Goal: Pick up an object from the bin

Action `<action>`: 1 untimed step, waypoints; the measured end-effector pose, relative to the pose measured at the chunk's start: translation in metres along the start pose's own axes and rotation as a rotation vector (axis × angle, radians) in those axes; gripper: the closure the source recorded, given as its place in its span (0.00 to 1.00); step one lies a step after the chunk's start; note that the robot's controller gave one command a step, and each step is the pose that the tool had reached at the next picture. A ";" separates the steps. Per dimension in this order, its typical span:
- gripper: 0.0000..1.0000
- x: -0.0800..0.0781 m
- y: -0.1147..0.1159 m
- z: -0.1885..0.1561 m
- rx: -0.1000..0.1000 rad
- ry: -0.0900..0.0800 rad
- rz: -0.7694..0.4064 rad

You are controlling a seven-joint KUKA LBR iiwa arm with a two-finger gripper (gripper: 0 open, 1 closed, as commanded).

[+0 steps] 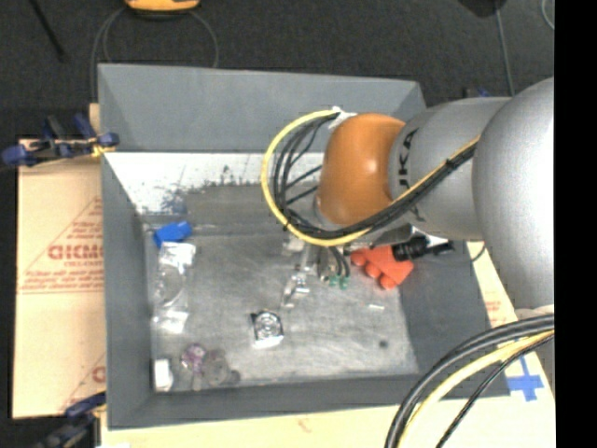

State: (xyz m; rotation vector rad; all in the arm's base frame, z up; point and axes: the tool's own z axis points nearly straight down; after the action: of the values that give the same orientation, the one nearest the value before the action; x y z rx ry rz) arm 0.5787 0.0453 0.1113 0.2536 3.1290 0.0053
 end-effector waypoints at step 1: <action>0.00 -0.022 -0.081 -0.001 0.008 -0.004 -0.166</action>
Offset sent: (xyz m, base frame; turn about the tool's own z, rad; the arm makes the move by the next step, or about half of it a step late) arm 0.0073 -0.0777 -0.0006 -0.1724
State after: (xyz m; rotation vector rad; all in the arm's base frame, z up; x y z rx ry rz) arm 0.5873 -0.0379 0.1116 -0.0073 3.1353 -0.0079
